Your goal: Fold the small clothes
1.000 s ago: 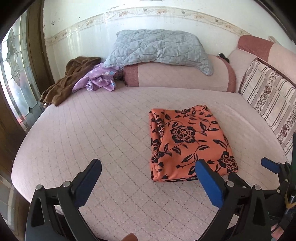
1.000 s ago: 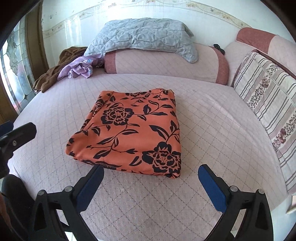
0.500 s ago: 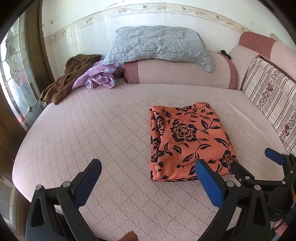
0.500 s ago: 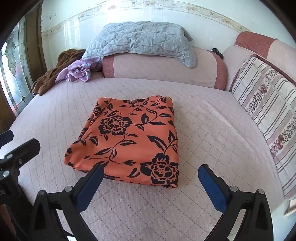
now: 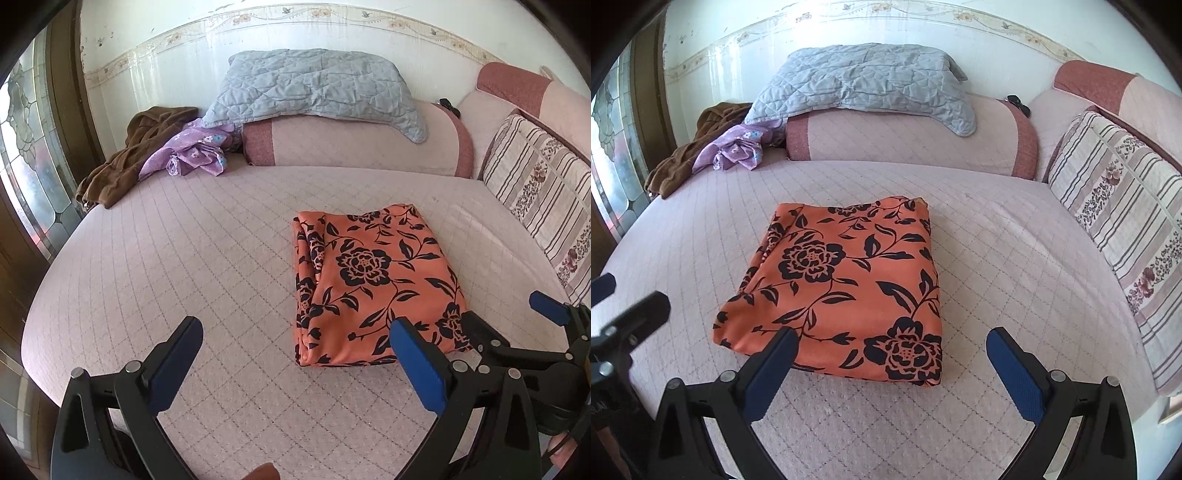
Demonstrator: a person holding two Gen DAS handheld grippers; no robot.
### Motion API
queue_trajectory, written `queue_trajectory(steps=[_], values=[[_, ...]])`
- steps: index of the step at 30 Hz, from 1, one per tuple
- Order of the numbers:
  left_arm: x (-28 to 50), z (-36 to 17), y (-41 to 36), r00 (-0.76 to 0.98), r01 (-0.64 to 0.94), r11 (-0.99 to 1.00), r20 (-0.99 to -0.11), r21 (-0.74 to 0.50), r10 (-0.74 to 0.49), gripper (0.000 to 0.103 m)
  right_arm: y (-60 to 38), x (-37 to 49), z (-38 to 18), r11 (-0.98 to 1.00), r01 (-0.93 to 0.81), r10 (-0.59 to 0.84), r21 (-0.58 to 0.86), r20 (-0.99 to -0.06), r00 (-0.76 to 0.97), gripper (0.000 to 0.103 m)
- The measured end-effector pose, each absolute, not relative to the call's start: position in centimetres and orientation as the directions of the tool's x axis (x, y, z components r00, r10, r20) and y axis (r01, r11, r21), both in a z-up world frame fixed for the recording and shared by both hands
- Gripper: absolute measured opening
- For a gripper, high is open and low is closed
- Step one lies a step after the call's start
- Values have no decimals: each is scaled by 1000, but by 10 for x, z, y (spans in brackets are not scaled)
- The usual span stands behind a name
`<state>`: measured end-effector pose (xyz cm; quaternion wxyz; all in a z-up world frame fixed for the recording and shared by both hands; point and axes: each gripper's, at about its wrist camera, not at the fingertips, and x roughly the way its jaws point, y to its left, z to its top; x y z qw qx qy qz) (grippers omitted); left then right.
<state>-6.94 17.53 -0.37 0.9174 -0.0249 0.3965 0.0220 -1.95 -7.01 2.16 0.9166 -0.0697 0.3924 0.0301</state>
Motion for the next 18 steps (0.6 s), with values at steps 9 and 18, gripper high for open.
queue_trajectory(steps=[9,18], values=[[-68,-5,176,686,-75,997,-726,-17,40,101,-68,-20,22,990,-103,1,-96,-727,687,103],[-63,-7,172,681,-77,997,-731,-15,42,101,-74,-19,20,991,-89,-10,-96,-732,681,103]])
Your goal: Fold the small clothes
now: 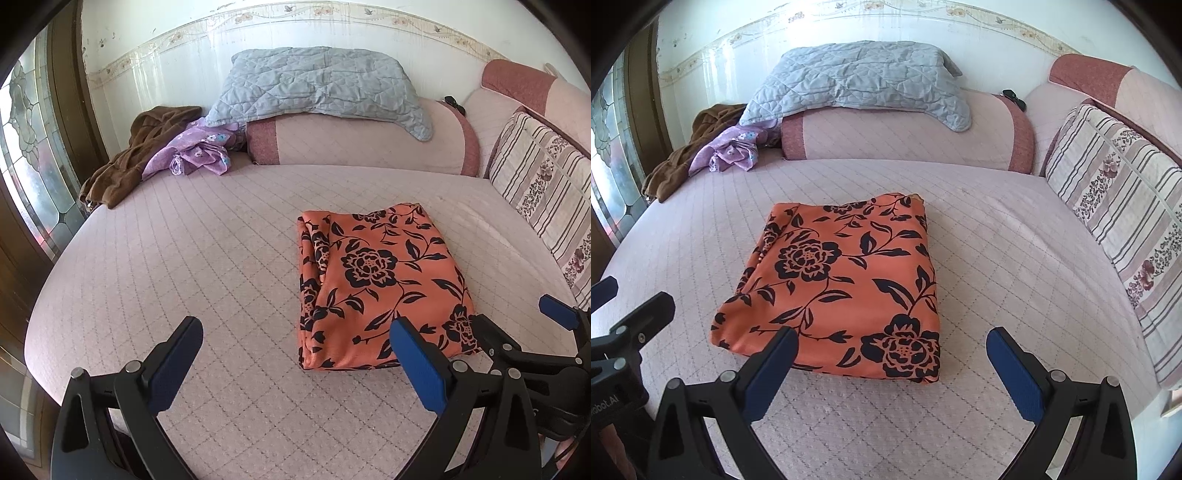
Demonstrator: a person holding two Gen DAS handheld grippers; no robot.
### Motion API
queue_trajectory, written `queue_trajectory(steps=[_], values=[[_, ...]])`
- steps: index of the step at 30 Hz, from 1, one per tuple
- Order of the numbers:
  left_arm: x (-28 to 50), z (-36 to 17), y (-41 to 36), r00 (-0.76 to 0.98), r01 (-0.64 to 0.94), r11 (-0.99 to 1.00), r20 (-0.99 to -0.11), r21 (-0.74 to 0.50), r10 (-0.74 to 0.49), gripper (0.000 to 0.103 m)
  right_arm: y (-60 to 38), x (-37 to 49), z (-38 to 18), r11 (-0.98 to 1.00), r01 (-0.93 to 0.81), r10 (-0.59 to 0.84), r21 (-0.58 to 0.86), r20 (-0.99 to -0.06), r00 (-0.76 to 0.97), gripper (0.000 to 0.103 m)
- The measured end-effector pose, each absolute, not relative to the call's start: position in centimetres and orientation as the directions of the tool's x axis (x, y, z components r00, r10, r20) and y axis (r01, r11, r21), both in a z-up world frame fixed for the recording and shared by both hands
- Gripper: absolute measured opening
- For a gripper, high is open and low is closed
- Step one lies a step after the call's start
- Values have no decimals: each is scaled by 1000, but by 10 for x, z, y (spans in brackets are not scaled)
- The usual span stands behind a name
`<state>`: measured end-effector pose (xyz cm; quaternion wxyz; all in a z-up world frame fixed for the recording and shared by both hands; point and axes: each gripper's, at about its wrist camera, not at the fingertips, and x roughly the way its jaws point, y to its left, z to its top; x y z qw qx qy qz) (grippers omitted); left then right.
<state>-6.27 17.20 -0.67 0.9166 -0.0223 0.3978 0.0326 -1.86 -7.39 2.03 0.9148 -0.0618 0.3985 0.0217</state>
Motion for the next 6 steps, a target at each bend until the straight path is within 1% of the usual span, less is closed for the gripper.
queue_trajectory(steps=[6], values=[[-57,-5,169,699,-57,998,-715,-22,24,101,-74,-16,21,990,-89,-18,-108,-731,683,103]])
